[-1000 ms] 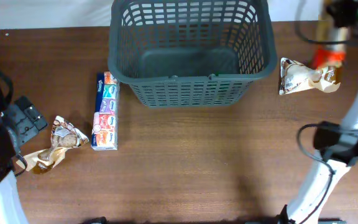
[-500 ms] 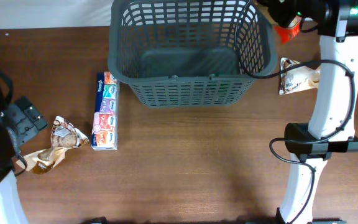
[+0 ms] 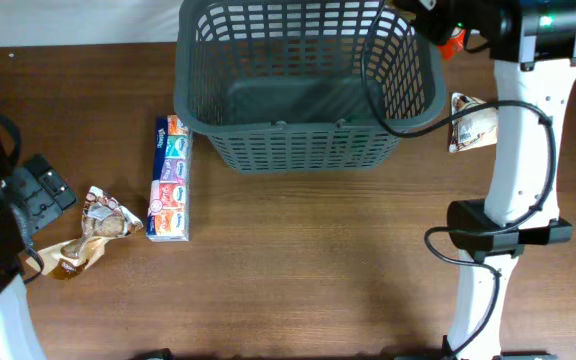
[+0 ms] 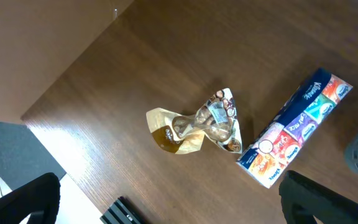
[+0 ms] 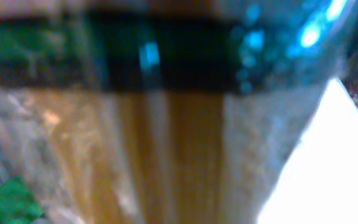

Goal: Pack container
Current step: 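Carry the pasta package with the right gripper over the gray basket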

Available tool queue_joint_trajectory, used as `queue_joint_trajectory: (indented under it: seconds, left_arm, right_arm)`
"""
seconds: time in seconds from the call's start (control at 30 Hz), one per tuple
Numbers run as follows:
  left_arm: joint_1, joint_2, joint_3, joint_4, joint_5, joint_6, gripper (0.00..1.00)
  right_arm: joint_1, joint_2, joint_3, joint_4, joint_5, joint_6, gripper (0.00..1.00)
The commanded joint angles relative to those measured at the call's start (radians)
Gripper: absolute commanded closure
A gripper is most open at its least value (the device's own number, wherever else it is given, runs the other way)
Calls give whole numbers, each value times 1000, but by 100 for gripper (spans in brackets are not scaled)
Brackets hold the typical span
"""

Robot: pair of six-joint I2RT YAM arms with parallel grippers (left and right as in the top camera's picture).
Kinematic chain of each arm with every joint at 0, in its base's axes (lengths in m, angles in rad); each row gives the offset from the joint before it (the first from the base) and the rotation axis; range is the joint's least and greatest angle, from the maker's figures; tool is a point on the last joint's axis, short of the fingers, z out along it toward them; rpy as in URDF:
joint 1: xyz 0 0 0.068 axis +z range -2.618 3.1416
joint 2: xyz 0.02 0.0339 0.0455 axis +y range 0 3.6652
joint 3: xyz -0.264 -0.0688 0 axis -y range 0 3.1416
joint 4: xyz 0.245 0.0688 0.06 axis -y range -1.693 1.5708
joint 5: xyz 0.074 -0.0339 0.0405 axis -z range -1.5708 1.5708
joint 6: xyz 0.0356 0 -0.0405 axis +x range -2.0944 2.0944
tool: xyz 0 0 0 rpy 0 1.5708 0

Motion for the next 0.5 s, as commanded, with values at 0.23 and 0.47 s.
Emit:
queue_joint_trajectory:
  seconds: [0.23,0.47]
  left_arm:
    - [7,-8,5,0,0,15,1]
    - [7,-8,5,0,0,15,1]
  right_arm:
    - [68,-38,22,-12,5,-16,96]
    - [128,-38,21,-24,5,-15,96]
